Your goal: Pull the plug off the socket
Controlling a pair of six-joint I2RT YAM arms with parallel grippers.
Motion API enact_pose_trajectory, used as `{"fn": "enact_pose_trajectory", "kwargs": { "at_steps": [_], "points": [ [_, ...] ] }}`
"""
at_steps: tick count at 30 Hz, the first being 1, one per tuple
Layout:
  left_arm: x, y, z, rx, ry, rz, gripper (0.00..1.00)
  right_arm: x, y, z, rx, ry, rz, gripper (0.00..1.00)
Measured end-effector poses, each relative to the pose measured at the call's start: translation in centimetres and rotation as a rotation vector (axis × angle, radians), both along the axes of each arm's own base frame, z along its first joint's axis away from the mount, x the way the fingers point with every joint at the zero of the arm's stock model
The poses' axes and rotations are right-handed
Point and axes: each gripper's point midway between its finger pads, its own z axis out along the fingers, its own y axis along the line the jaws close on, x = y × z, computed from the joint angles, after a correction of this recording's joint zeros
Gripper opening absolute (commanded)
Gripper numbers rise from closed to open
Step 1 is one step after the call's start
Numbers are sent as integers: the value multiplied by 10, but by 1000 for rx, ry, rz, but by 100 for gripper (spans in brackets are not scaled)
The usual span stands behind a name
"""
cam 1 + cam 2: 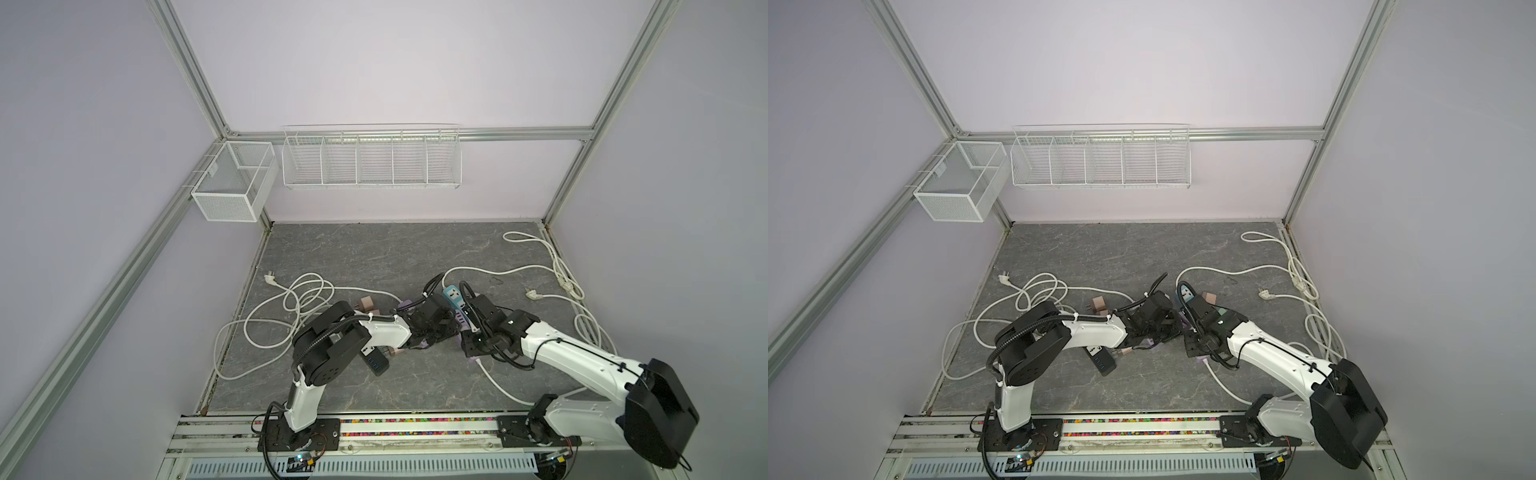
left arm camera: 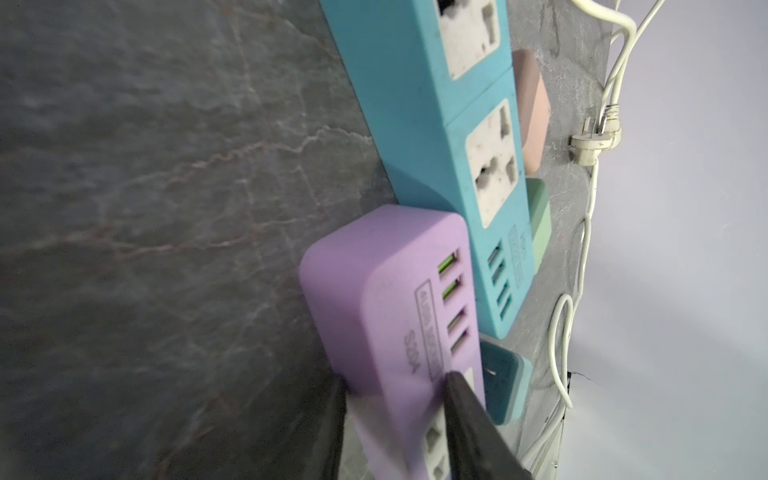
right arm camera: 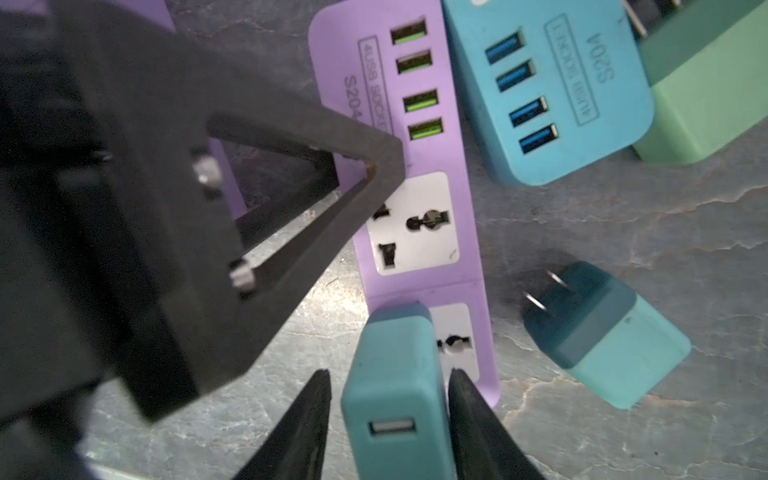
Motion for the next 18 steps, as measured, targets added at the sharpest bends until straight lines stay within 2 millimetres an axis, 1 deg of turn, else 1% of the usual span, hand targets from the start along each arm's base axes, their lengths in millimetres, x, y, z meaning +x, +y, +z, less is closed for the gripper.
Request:
{"fn": "enact_pose_trajectory", "kwargs": {
  "at_steps": [6, 9, 18],
  "points": [
    [0, 0, 0, 0, 0, 0, 40, 2, -4, -7, -39, 2, -3, 37],
    [0, 0, 0, -2, -1, 0, 40, 3, -4, -7, -48, -5, 2, 33],
    [-7, -5, 1, -5, -3, -17, 40, 5, -2, -8, -53, -16, 17, 26]
  ]
}}
